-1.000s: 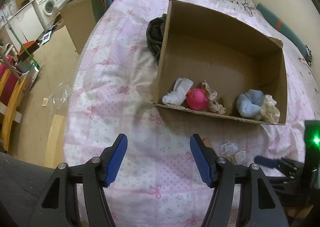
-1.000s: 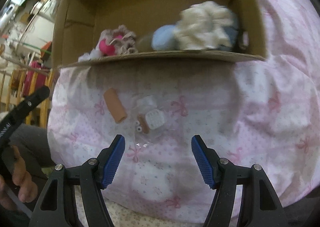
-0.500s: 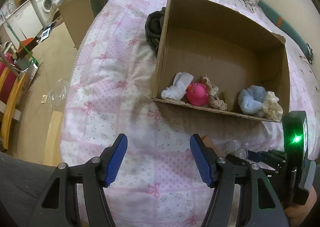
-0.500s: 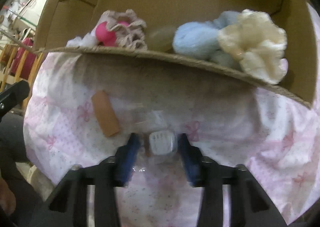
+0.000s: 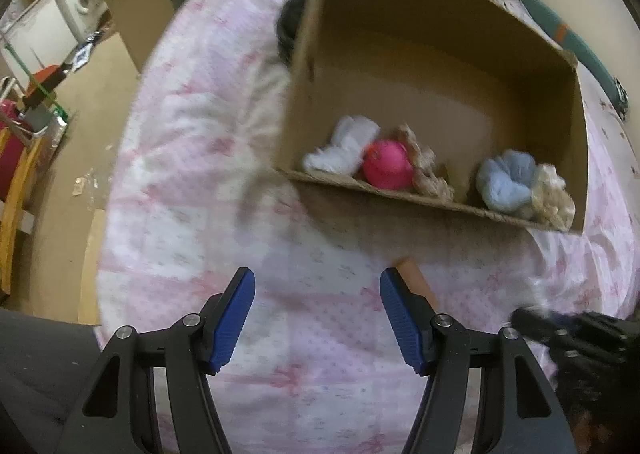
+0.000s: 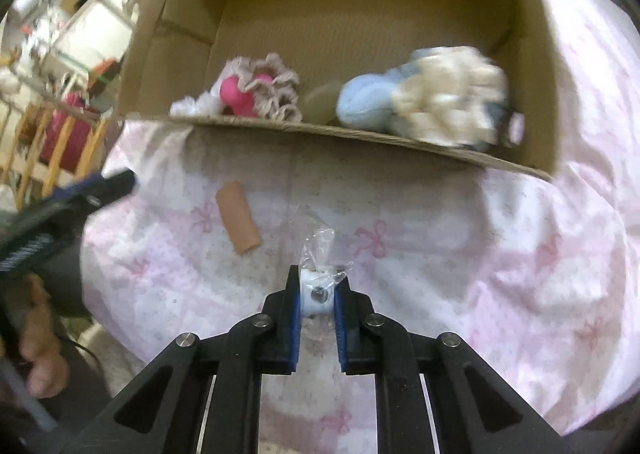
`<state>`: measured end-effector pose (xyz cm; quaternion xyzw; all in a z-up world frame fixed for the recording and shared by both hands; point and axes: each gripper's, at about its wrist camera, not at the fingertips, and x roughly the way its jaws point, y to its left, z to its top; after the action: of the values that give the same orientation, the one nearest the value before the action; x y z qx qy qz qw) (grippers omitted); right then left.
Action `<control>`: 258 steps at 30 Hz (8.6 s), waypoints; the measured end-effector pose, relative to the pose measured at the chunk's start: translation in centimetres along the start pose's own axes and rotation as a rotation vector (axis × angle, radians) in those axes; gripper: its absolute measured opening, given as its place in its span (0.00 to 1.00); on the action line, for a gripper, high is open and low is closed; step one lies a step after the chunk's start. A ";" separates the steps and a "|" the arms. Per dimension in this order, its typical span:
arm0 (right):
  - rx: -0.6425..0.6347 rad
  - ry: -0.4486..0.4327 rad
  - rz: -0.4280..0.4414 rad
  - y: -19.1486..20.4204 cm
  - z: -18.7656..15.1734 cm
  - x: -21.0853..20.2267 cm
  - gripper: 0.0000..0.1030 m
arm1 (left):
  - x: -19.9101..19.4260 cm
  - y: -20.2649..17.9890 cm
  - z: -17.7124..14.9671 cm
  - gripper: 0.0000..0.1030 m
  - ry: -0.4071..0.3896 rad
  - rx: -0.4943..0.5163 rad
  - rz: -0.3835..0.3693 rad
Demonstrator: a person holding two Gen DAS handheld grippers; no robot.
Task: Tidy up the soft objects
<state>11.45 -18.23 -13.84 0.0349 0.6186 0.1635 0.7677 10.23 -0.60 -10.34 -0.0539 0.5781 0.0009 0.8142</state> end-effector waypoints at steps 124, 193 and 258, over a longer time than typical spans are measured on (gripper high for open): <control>0.093 -0.364 0.094 -2.6 8.0 -4.4 0.15 | 0.4 -4.7 10.1 0.05 -0.173 0.225 0.001; 0.049 -0.616 -0.005 0.9 1.7 -14.6 1.00 | -12.6 -1.3 3.0 0.82 -0.466 0.149 -0.004; 0.074 -0.598 -0.105 0.5 -1.1 -12.2 1.00 | -9.7 -0.4 0.3 0.99 -0.414 0.122 -0.037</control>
<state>8.12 -21.48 -2.49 0.0775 0.3717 0.0835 0.9213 7.36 -0.39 -1.08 -0.0138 0.3965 -0.0381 0.9172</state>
